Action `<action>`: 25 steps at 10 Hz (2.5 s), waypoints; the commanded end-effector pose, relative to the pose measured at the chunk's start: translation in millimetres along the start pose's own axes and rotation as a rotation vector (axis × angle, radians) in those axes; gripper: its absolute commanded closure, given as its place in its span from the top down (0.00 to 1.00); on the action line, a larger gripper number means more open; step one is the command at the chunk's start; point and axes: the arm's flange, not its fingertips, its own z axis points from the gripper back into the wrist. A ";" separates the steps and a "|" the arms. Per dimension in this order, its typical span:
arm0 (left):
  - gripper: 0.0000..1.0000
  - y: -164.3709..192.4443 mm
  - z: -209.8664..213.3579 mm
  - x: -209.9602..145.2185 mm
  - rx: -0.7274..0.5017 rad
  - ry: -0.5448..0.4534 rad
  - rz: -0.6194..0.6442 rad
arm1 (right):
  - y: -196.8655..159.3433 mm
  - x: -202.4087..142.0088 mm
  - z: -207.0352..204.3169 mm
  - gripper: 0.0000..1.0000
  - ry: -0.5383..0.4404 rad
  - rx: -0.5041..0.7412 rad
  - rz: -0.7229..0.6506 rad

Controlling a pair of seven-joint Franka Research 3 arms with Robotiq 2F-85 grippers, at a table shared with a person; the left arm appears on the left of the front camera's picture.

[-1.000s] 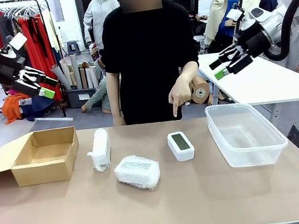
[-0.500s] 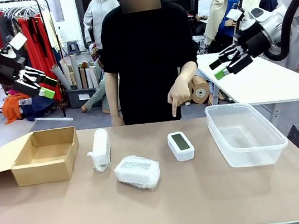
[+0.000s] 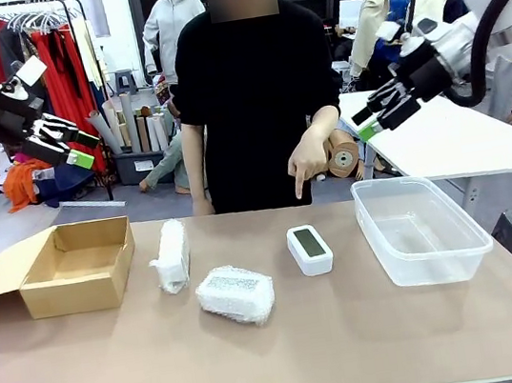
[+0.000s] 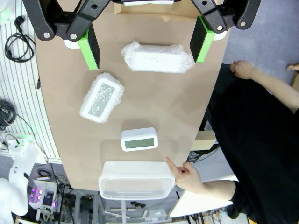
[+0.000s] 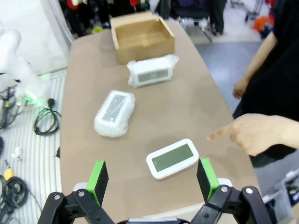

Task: Separate and place wrapped and unwrapped clocks.
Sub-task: Pick up the Digital clock indicated by the person.

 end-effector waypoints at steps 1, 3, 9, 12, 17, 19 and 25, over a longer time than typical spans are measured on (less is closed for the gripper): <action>1.00 -0.9 2.1 2.5 0.009 -0.002 -0.004 | 18.3 22.2 -31.8 1.00 0.137 -0.046 -0.112; 1.00 -0.9 2.1 2.5 0.009 -0.002 -0.004 | 34.2 32.5 -63.3 1.00 0.341 -0.162 -0.191; 1.00 -0.9 2.1 2.5 0.009 -0.002 -0.004 | 61.4 8.4 -117.9 1.00 0.573 -0.438 -0.385; 1.00 -0.9 2.1 2.5 0.009 -0.002 -0.004 | 65.0 -7.7 -131.3 1.00 0.572 -0.423 -0.403; 1.00 -0.9 2.1 2.5 0.009 -0.002 -0.004 | 57.0 -5.1 -117.8 1.00 0.584 -0.439 -0.389; 1.00 -0.9 2.1 2.5 0.009 -0.002 -0.004 | 55.9 -6.1 -134.7 1.00 0.612 -0.408 -0.468; 1.00 -0.9 2.1 2.5 0.009 -0.002 -0.004 | 64.4 -13.8 -227.6 1.00 0.694 -0.714 -0.773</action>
